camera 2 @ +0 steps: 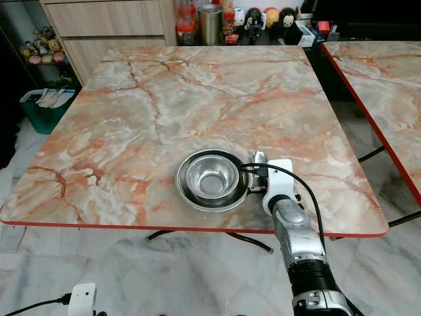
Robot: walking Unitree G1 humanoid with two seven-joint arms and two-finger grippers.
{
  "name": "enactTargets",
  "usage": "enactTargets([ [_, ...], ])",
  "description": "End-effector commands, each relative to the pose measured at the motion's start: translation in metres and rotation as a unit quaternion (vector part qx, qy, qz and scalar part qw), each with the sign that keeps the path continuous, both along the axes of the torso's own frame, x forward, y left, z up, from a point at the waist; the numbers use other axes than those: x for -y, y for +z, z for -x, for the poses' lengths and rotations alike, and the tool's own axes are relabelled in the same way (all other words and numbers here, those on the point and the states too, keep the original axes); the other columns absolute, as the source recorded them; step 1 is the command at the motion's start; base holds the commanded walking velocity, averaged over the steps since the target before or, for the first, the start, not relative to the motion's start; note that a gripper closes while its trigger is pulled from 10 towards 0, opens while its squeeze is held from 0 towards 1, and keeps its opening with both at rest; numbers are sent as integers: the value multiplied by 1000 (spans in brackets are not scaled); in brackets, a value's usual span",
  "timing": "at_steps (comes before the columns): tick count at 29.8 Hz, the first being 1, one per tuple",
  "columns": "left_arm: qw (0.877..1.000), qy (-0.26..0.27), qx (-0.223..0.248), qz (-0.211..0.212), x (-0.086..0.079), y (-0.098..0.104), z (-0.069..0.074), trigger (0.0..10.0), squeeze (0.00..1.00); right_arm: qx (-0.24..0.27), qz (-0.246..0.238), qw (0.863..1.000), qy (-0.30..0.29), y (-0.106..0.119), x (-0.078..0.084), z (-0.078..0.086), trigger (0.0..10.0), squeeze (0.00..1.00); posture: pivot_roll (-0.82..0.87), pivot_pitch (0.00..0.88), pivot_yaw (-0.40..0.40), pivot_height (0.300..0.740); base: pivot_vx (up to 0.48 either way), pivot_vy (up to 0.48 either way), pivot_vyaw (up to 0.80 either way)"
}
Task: Setting the table
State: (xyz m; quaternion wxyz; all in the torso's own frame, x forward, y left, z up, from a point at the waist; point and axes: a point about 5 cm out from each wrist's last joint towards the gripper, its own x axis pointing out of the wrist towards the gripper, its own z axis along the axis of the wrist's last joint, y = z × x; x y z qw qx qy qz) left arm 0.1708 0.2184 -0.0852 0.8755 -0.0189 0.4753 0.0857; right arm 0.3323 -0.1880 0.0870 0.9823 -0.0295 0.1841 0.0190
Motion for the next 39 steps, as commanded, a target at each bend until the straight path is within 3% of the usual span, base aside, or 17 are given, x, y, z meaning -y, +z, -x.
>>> enactTargets([
  [1,1000,0,-16,1,-2,-3,7,10000,0,-13,0,1000,0,-5,-1,4,10000,1000,-80,118,35,740,0,0,0],
  [30,1000,-8,-22,15,4,-4,6,10000,0,-10,5,1000,-6,-2,0,1,10000,1000,-76,113,35,740,0,0,0],
  [31,1000,-8,-22,15,4,-4,6,10000,0,-9,6,1000,-7,-1,1,1,10000,188,-75,112,35,740,0,0,0],
  [32,1000,-8,-22,15,4,-4,6,10000,0,-9,6,1000,-7,-1,1,1,10000,188,-75,112,35,740,0,0,0],
  [33,1000,-8,-22,16,4,-4,7,10000,0,-6,8,1000,-8,0,1,0,10000,0,-75,110,35,740,0,0,0],
  [39,1000,-5,-27,14,-4,-5,12,10000,0,-1,10,1000,-12,2,1,-2,10000,0,-73,108,35,740,0,0,0],
])
